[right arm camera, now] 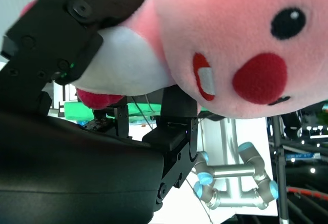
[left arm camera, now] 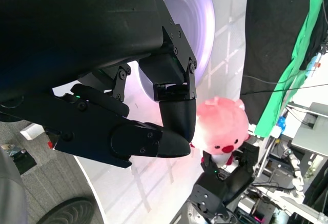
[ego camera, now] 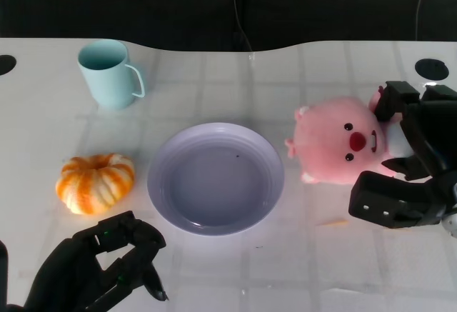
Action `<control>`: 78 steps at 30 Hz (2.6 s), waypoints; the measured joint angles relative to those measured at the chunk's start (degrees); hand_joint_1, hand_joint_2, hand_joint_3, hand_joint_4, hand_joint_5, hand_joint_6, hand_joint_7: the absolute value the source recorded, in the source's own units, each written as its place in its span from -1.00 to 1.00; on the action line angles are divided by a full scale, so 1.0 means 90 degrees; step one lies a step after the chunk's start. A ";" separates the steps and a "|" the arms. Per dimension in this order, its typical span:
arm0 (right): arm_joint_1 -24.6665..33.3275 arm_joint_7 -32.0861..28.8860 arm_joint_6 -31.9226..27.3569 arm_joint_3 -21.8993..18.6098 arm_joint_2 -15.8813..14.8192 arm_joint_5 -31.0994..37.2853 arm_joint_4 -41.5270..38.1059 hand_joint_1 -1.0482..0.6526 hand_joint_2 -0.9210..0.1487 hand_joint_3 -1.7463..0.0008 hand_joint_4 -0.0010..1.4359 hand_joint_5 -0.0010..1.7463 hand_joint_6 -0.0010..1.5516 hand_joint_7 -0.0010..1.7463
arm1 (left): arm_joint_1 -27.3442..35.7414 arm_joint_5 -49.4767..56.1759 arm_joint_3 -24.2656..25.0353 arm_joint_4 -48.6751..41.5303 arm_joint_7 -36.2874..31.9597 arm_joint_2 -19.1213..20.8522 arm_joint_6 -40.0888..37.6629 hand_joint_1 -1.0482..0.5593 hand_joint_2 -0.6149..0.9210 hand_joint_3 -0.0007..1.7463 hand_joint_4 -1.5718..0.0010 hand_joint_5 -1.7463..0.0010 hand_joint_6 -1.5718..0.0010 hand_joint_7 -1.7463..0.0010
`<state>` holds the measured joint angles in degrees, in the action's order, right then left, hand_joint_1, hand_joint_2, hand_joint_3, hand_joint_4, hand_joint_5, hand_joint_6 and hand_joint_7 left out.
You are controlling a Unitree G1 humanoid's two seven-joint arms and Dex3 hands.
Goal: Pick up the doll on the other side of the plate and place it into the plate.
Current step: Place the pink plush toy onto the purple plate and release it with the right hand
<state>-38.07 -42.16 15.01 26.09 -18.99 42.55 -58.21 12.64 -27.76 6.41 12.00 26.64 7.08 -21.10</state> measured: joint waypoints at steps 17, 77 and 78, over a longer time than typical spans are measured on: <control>0.0224 0.0380 0.0044 -0.0502 -0.0091 -0.0143 0.1413 0.12 0.27 -0.50 0.44 1.00 0.04 1.00 | -0.0038 -0.0027 0.0013 -0.0029 0.0010 -0.0001 -0.0015 -0.34 1.00 -0.73 0.02 -0.79 -0.01 -0.28; -0.1162 0.4116 -0.0546 0.0316 0.2033 -0.0545 0.0875 -0.55 -1.00 0.79 -0.64 -0.65 -0.56 -1.00 | 0.0059 -0.0139 -0.0050 0.0211 -0.0039 0.0013 -0.0167 -0.33 1.00 -0.69 0.01 -0.78 0.02 -0.34; -0.1117 0.4165 -0.0571 0.0319 0.1999 -0.0544 0.0988 -0.55 -1.00 0.78 -0.64 -0.65 -0.56 -1.00 | 0.0064 -0.0139 -0.0047 0.0228 -0.0042 0.0013 -0.0171 -0.33 1.00 -0.69 0.01 -0.78 0.02 -0.34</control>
<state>-48.12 -4.67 9.87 28.96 -0.99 37.66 -49.32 13.22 -29.01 5.99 14.05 26.26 7.20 -22.64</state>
